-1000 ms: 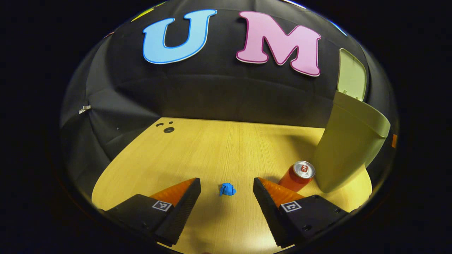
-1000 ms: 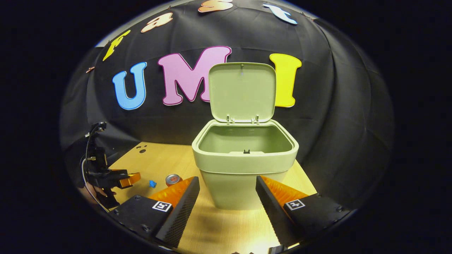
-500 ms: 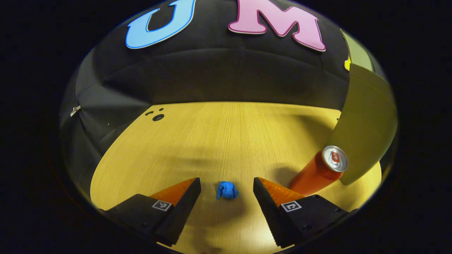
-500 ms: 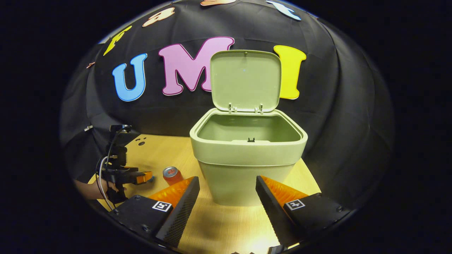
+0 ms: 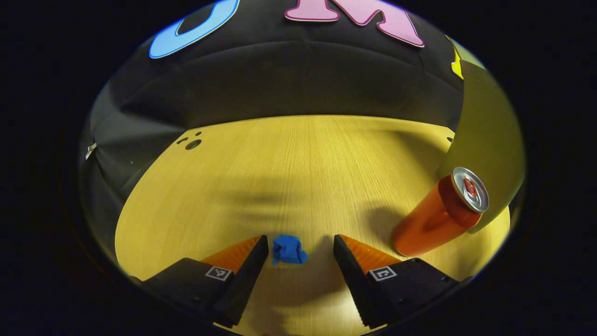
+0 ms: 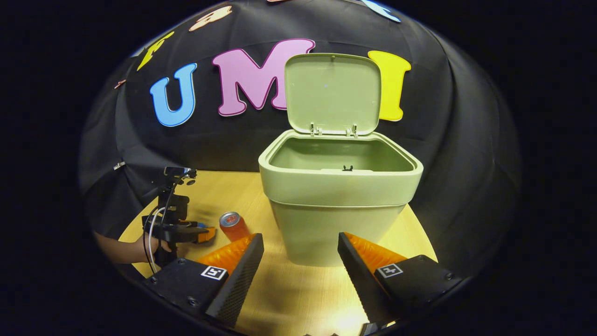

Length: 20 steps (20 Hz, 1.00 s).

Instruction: Press the lid of the desktop garbage bin to open it, pick up the crumpled paper on the desktop and throw it into the bin, then pick up the pop can on the desktop and drop it into the bin, and finally close the garbage bin lid.

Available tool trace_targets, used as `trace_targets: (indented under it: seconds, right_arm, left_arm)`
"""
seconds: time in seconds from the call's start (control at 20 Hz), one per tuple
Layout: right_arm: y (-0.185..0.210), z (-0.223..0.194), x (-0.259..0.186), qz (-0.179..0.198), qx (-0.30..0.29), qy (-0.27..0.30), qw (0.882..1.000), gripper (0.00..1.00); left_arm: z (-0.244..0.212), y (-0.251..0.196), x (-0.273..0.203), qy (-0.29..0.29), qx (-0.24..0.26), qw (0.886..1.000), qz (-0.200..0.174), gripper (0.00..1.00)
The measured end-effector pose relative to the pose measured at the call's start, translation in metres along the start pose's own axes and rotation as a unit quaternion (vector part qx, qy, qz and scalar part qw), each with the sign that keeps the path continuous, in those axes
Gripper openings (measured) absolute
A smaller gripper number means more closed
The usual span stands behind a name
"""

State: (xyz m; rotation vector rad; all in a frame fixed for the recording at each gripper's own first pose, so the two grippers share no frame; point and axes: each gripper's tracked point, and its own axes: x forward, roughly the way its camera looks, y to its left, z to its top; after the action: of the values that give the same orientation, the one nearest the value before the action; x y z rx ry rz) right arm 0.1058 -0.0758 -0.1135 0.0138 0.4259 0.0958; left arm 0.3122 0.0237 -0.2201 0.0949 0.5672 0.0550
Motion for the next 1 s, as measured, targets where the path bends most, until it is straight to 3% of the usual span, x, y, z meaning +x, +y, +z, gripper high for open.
trace_targets:
  seconds: [0.45, 0.5, 0.6, 1.0]
  right_arm:
    - [0.0, -0.006, 0.008, 0.018, 0.003, 0.009, 1.0, 1.0]
    - [0.001, -0.004, 0.008, 0.022, 0.002, 0.008, 1.0, 1.0]
    - [0.003, -0.002, 0.008, 0.028, 0.003, 0.005, 1.0, 1.0]
    - [-0.002, 0.022, -0.029, 0.007, -0.015, -0.032, 0.999, 0.99]
  left_arm:
    - [-0.006, 0.003, 0.001, -0.004, -0.026, 1.0, 0.005, 0.64]
    - [-0.006, 0.005, 0.001, -0.004, -0.026, 1.0, 0.006, 0.6]
    - [-0.005, 0.008, 0.003, -0.007, -0.032, 0.999, 0.006, 0.41]
    - [-0.001, 0.004, -0.025, -0.014, -0.056, 0.998, -0.019, 0.29]
